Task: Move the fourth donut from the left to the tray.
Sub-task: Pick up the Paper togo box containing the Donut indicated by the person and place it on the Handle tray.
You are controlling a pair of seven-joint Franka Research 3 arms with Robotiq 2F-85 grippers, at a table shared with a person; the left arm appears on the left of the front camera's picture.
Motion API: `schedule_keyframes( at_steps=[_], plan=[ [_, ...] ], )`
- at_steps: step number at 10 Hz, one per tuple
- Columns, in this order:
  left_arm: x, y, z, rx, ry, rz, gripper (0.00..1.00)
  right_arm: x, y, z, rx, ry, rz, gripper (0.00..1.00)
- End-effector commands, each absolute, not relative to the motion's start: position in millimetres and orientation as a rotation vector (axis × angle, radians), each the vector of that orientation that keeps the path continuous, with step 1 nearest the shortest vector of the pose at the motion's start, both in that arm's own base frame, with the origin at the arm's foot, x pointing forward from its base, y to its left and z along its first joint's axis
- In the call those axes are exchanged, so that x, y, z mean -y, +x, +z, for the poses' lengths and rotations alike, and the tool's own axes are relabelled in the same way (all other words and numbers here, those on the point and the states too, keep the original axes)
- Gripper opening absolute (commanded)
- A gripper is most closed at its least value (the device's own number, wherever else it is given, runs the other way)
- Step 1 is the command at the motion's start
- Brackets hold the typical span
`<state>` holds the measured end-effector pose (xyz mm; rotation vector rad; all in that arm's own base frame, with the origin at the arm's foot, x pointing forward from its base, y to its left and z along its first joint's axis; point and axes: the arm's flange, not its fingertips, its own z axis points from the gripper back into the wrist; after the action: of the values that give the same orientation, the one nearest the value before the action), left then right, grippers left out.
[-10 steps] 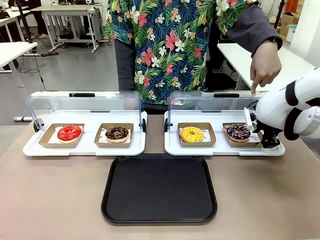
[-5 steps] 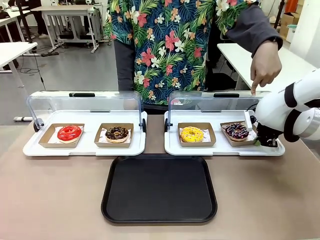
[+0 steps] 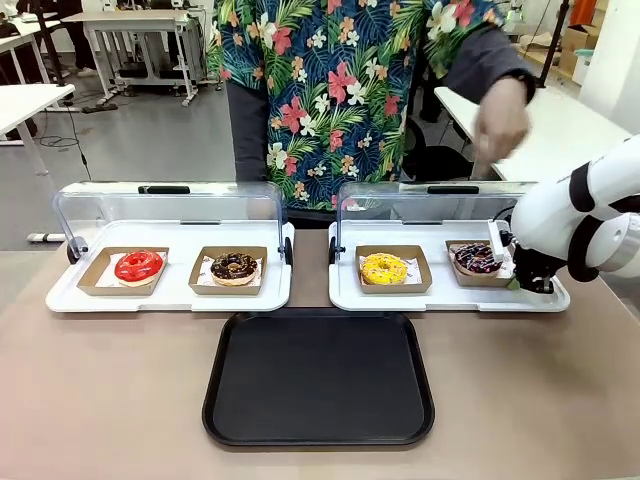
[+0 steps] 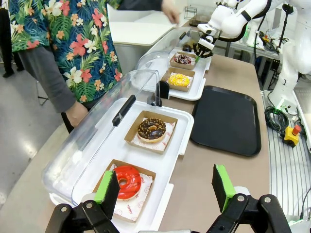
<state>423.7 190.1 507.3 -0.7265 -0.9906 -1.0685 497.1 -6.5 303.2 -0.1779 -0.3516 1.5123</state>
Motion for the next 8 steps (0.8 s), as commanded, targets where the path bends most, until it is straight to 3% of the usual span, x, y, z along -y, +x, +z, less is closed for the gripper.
schedule_keyframes(
  at_steps=[1, 3, 8],
  plan=[
    [-189.4, 422.9, 509.3, 0.995, -0.731, -1.074, 1.00, 7.3, 496.7, 302.1, 0.352, -0.183, 1.509, 0.00],
    [-189.4, 422.9, 509.3, 0.995, -0.731, -1.074, 1.00, 6.6, 496.8, 302.0, 0.349, -0.176, 1.512, 0.02],
    [-189.4, 422.9, 509.3, 0.995, -0.731, -1.074, 1.00, -16.3, 455.7, 364.7, 0.477, -0.240, 1.513, 0.02]
  ],
)
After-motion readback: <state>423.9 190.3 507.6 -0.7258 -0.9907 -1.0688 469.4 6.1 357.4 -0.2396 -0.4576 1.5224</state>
